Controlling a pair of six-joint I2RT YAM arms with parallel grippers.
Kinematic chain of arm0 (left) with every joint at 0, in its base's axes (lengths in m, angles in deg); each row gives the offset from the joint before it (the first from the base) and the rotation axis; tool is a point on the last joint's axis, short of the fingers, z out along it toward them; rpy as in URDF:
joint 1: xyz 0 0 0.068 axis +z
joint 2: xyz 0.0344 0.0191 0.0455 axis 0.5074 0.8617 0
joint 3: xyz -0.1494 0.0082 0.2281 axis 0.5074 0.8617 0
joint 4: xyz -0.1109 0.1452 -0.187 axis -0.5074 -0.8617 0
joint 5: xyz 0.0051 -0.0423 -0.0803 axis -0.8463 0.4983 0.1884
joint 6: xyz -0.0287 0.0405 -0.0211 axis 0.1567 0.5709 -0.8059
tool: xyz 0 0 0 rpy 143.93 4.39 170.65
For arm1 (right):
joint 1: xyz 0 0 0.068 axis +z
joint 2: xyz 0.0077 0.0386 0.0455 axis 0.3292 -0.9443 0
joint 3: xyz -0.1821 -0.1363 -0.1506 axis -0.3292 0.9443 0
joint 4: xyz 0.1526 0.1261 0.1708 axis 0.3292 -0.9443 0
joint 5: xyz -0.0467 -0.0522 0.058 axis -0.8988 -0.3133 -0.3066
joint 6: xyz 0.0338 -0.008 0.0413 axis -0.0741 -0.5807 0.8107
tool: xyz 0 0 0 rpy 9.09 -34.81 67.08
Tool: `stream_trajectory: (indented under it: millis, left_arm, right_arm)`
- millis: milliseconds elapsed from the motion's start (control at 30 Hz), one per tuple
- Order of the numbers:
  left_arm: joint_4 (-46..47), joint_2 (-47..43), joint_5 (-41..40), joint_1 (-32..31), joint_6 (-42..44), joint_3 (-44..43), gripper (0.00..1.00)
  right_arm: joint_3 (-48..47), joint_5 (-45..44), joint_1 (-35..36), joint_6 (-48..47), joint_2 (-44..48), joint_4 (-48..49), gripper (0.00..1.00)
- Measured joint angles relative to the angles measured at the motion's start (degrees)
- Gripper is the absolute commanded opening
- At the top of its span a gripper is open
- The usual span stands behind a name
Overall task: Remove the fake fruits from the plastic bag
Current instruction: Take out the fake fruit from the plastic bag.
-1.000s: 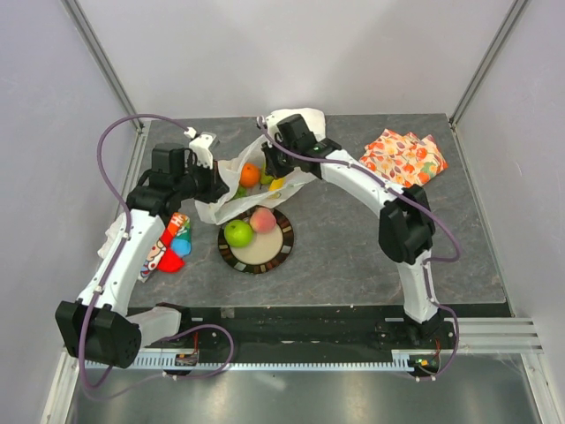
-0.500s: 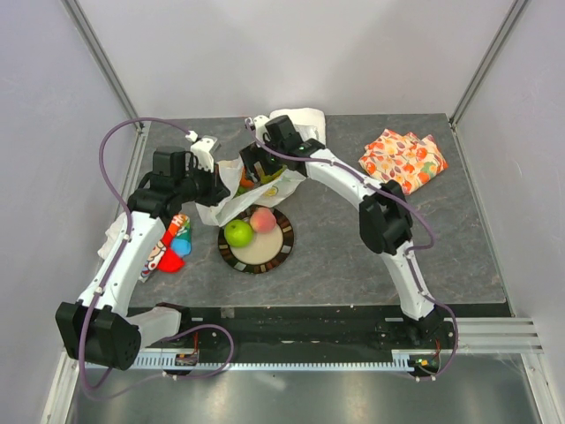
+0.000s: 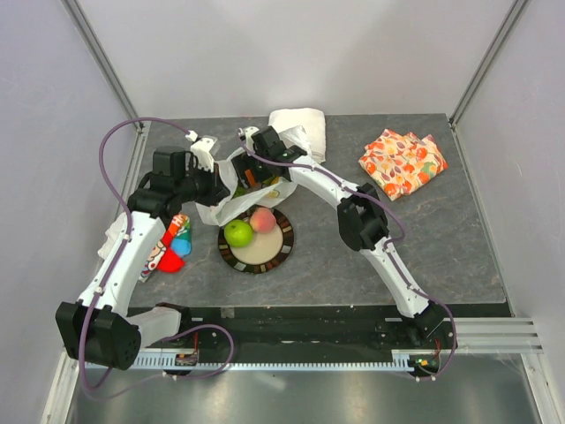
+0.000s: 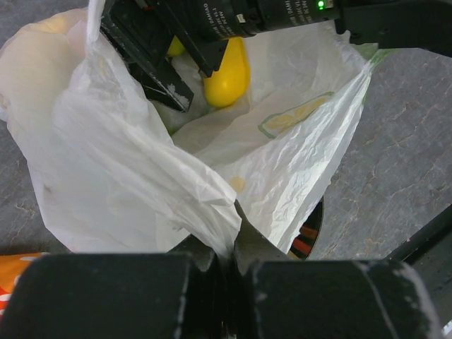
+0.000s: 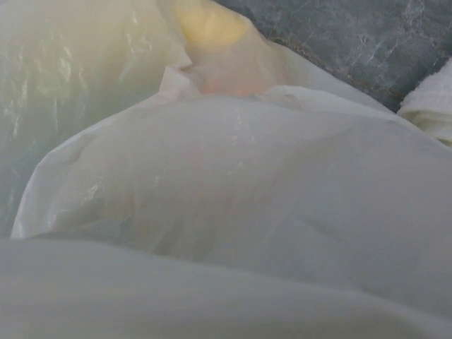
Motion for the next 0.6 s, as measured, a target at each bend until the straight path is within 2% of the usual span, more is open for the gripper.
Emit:
stream_trajectory:
  millis: [133,233,267,367,600]
  left_arm:
    - [0.02,0.02,-0.11,0.00,0.00,0.00,0.02]
    - [0.00,0.13,-0.17,0.02,0.00,0.00,0.02]
    - [0.00,0.20,-0.31,0.07,0.00,0.00,0.02]
    - [0.00,0.48,-0.50,0.22,0.00,0.00,0.02]
    - [0.02,1.25,-0.96,0.26,-0.07,-0.02,0.02]
  right_arm:
    - [-3.23,-0.24,0.02,0.20,-2.19,0.24,0.97]
    - [-3.63,-0.59,0.04,0.24,-2.29,0.92,0.75]
    - [-3.67,-0.72,0.04,0.17,-2.29,1.25,0.64]
    - [-3.74,-0.92,0.02,0.44,-2.32,2.19,0.48]
    - [-2.08,0.09,-0.31,0.17,-1.60,3.50,0.29]
